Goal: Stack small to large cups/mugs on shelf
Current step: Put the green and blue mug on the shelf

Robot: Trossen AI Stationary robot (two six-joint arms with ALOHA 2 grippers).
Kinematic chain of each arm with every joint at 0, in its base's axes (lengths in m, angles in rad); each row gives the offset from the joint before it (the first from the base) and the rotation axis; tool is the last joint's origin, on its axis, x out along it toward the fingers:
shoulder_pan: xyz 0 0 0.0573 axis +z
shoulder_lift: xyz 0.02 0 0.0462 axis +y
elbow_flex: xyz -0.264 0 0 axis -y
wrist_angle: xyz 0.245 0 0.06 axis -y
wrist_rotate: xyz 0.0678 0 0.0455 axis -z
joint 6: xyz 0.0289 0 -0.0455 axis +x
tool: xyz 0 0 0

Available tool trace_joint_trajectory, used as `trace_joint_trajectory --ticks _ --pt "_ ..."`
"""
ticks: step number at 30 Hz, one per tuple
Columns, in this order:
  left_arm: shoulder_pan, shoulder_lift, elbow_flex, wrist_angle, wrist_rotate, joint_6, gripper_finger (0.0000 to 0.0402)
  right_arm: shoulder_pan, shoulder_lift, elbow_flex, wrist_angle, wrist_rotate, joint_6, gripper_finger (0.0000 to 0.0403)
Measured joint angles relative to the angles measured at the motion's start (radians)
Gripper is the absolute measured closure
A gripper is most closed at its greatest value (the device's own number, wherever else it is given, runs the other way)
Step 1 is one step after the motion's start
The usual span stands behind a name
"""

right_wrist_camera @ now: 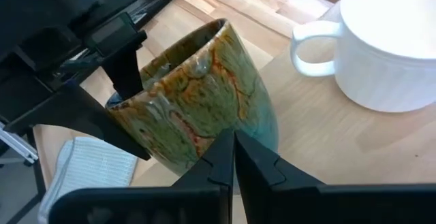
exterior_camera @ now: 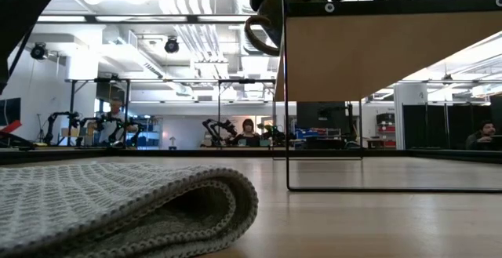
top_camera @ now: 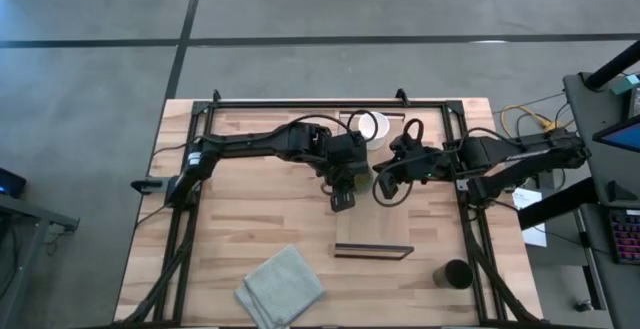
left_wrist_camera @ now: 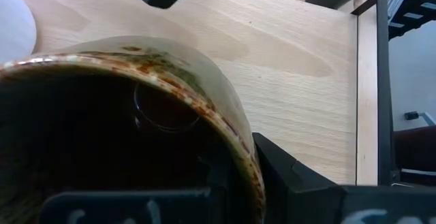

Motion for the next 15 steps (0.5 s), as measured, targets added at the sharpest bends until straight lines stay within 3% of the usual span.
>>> trace_joint_trajectory --ticks 15 --pt "0.000 0.006 -0.004 0.047 0.007 0.000 0.0382 0.002 0.000 -0.016 -0.028 -0.004 0.043 0.0394"
